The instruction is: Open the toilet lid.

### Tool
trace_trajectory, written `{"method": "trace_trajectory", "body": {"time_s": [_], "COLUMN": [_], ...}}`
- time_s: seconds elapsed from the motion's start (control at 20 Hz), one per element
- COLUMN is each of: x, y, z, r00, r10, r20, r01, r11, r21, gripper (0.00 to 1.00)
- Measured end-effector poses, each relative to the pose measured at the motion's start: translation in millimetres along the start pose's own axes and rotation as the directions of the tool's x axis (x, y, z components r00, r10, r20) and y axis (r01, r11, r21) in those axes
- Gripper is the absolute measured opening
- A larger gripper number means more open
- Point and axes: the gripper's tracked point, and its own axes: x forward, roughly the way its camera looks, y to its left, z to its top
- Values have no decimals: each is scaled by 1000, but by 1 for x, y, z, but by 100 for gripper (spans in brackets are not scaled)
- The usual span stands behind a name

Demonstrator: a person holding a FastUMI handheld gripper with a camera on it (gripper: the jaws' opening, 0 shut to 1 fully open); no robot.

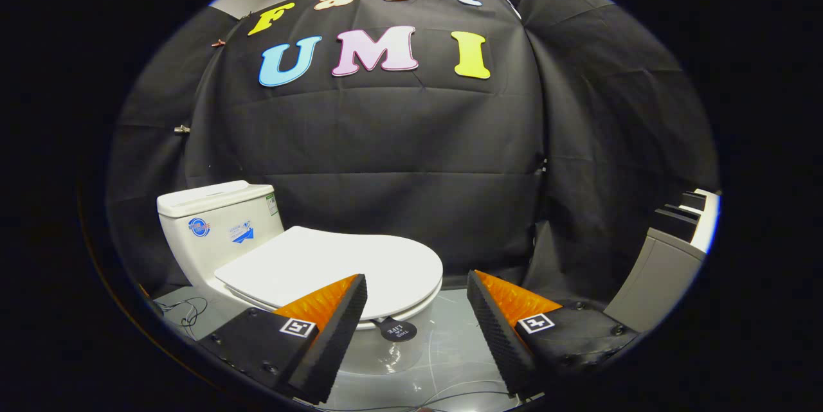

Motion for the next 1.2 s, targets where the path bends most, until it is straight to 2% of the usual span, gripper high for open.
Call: {"method": "trace_trajectory", "body": {"time_s": [0.5,0.95,1.1,1.2], "x": [1,15,26,31], "y": [2,6,9,5], "z": [-4,-23,-39,-49], "r00": [1000,992,982,976], "r10": [16,60,89,95], "r20": [-18,-110,-166,-195], "r01": [-15,-36,-21,21], "r11": [1000,977,928,852], "r21": [7,210,371,523], "gripper": [98,98,98,99]}}
